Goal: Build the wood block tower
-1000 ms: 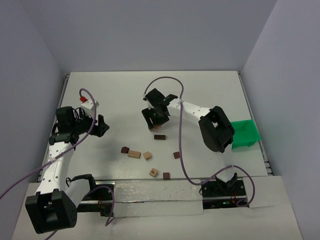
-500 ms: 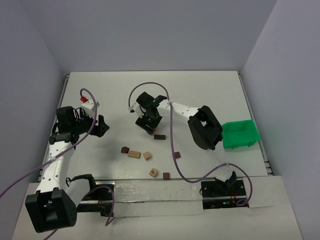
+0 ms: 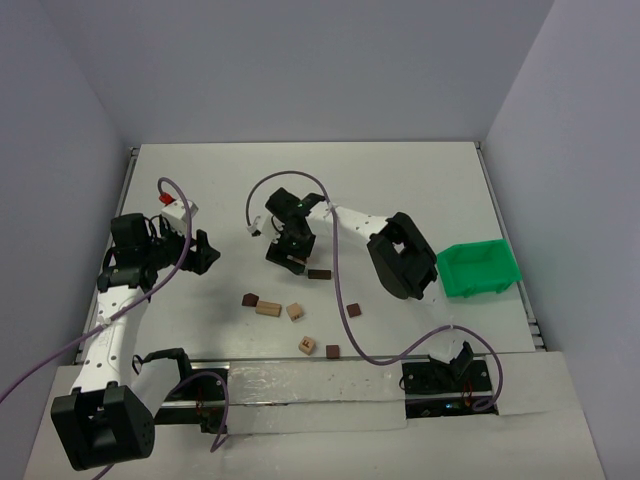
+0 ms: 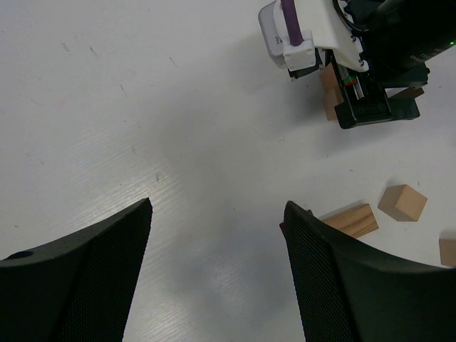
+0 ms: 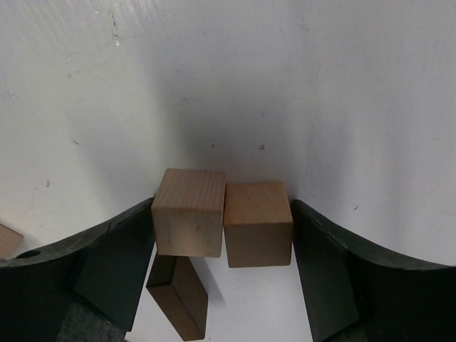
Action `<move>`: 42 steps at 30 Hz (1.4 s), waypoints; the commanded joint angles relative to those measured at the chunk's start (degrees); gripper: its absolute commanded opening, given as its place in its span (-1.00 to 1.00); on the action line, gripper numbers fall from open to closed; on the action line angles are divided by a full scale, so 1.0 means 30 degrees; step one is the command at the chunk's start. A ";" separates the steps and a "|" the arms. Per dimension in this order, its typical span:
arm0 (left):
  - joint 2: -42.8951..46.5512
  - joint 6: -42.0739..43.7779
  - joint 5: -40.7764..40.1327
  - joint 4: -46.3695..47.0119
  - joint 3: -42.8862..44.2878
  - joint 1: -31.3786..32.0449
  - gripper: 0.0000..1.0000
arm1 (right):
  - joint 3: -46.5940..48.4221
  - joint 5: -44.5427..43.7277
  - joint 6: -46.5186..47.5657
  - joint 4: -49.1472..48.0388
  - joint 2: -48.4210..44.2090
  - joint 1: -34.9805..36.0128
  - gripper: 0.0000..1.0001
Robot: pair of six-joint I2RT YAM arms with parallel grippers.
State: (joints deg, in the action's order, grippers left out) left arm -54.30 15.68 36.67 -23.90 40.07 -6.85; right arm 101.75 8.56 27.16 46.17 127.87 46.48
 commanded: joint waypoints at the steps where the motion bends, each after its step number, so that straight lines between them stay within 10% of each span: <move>1: 0.0172 0.0075 0.0576 0.0291 0.0294 -0.0089 0.61 | 0.0944 0.0516 0.0264 0.0469 0.0441 0.0093 0.66; 7: 0.0201 0.0017 0.0551 0.0389 0.0236 -0.0099 0.61 | 0.1248 0.0459 -0.1004 0.0510 0.0315 0.0112 0.99; 21: 0.0260 0.0134 0.0465 0.0349 0.0324 -0.0205 0.60 | 0.0045 -0.0242 -0.5883 0.0000 0.0181 0.0092 0.94; 42: -0.0065 0.0222 0.0404 0.0525 0.0382 -0.0265 0.59 | -0.1143 -0.0245 -0.3366 -0.1384 -0.0469 0.0064 0.67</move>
State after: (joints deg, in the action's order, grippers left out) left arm -54.22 15.68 36.69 -23.81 40.07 -7.25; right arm 100.39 6.37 14.73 43.43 127.41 46.52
